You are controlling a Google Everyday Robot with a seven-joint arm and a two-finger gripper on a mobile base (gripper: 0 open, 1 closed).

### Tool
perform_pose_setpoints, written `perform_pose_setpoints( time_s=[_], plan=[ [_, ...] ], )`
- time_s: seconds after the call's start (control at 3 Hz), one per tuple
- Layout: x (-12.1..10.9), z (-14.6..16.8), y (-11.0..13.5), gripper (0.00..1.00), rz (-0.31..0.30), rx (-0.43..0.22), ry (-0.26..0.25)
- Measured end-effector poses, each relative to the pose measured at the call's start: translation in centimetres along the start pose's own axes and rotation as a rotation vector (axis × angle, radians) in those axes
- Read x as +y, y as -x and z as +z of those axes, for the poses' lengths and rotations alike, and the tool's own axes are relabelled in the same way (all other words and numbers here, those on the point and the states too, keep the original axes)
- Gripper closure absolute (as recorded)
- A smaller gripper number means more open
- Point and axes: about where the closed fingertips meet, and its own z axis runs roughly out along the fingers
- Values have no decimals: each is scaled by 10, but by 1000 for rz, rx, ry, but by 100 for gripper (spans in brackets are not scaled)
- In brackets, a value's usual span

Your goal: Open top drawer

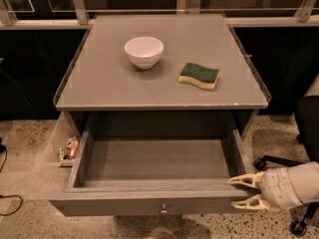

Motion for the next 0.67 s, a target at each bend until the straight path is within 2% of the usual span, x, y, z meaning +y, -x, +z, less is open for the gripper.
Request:
perform_pose_setpoints(
  time_s=[0.67],
  plan=[
    [0,0,0,23,0,0,0]
  ],
)
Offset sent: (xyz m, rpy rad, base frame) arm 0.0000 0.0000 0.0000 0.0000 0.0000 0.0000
